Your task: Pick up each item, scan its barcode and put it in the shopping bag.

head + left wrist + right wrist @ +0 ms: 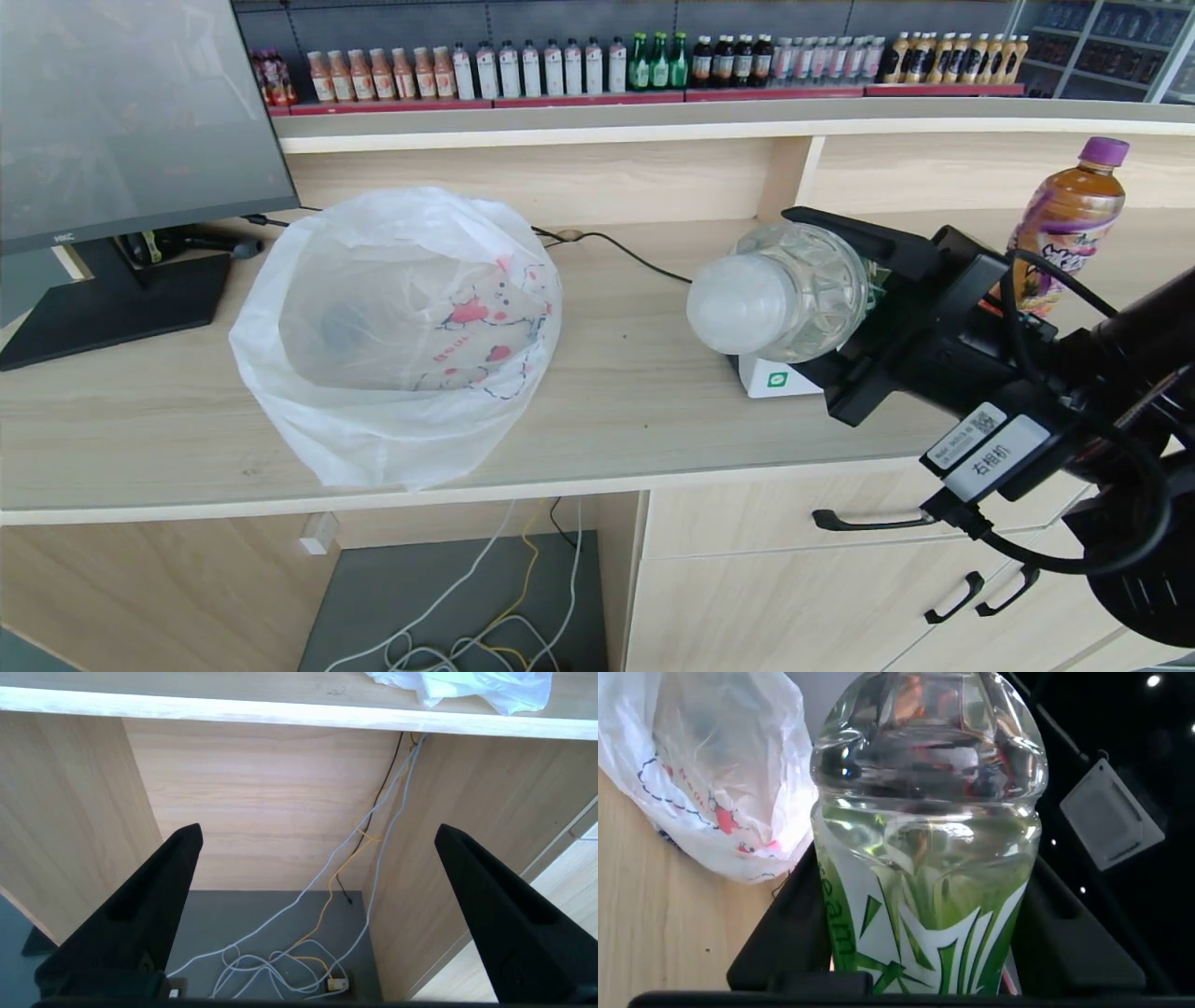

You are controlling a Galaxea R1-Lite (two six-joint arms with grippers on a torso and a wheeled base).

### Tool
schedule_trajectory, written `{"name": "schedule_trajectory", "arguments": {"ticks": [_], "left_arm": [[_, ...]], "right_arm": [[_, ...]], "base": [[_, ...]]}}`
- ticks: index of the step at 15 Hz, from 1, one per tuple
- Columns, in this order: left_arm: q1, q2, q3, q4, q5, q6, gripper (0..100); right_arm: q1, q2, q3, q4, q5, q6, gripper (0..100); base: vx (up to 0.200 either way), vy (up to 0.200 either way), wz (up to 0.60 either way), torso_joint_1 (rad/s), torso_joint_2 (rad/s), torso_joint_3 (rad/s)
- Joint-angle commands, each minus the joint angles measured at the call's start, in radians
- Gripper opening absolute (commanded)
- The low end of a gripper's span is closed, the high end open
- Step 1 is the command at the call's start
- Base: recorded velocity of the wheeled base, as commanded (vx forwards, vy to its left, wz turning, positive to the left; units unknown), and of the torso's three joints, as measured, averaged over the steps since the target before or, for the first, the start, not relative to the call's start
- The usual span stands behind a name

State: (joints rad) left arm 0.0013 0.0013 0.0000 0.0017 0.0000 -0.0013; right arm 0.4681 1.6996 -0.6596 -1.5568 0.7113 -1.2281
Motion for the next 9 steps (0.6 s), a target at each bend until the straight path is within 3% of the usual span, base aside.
{"name": "schedule_trajectory", "arguments": {"ticks": [1, 9], "left_arm": [[0.0, 0.0, 0.0, 0.0, 0.0, 0.0, 100], [0.0, 0.0, 0.0, 0.0, 0.0, 0.0, 100]], "right_arm": [[0.001, 0.02, -0.003, -0.005, 0.0, -0.001, 0], [-0.009, 0.12, -0.061, -0.006, 0.053, 0.006, 0]], "base": [[0.0, 0.0, 0.0, 0.0, 0.0, 0.0], [0.0, 0.0, 0.0, 0.0, 0.0, 0.0]]}}
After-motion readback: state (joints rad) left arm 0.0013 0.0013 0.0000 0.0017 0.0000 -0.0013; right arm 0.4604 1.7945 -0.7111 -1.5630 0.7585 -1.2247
